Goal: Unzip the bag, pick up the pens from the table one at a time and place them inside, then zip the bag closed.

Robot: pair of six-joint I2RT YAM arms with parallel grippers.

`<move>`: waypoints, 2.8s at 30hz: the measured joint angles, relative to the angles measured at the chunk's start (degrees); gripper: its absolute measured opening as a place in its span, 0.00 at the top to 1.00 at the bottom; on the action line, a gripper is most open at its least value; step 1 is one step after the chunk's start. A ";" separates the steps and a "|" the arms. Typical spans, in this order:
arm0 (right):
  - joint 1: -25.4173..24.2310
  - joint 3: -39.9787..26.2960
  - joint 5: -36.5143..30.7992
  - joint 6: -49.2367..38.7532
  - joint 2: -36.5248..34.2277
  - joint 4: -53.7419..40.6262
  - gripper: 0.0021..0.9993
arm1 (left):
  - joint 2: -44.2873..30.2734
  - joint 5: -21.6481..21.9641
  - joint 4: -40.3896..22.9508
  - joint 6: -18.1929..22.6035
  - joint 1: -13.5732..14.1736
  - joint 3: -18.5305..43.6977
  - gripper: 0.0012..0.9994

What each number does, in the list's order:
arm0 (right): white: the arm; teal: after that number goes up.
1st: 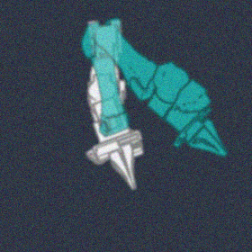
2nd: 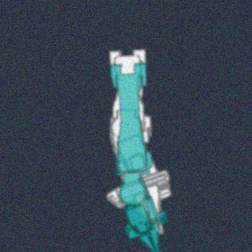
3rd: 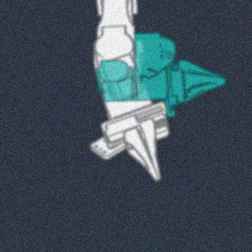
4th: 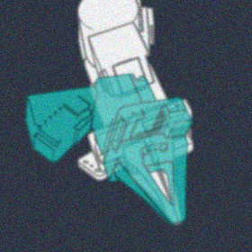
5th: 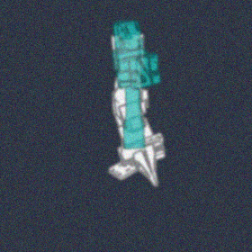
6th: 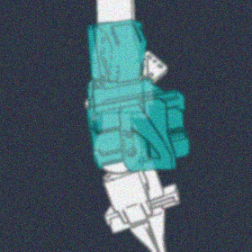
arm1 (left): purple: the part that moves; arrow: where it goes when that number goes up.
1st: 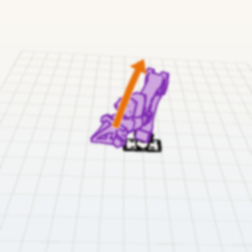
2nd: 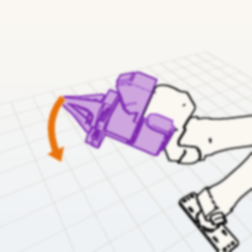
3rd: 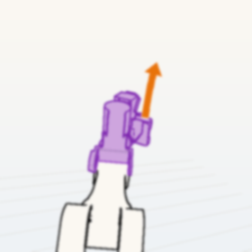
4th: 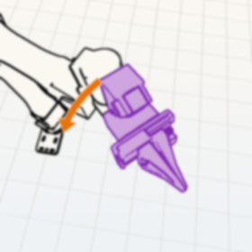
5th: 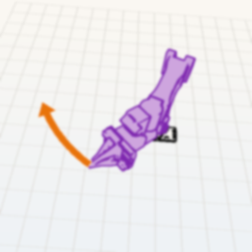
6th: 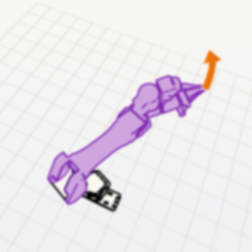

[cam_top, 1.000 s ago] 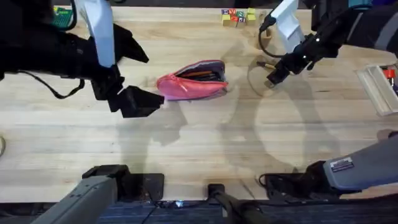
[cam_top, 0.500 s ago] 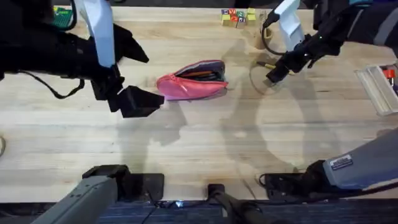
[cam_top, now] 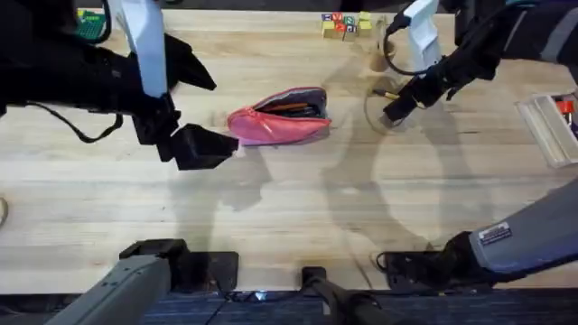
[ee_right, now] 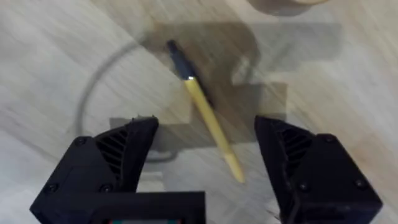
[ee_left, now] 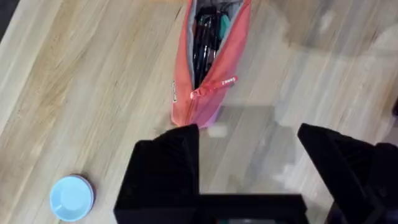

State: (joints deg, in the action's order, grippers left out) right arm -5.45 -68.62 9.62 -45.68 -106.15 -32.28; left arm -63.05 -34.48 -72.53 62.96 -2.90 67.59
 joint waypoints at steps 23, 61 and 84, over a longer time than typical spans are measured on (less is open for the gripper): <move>1.57 -0.29 0.47 0.27 -0.07 -2.79 0.38 | 0.00 0.00 -0.11 0.00 0.00 0.00 0.01; 9.25 1.54 -8.69 -5.16 4.56 -14.41 0.97 | 0.00 0.00 -0.11 0.00 0.00 0.00 0.01; 23.20 4.63 -6.52 -13.41 20.52 -6.04 0.97 | 0.00 0.00 -0.11 0.00 0.00 0.00 0.01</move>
State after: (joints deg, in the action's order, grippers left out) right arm 17.74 -63.99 3.09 -59.09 -85.62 -38.32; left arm -63.05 -34.48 -72.64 62.96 -2.90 67.59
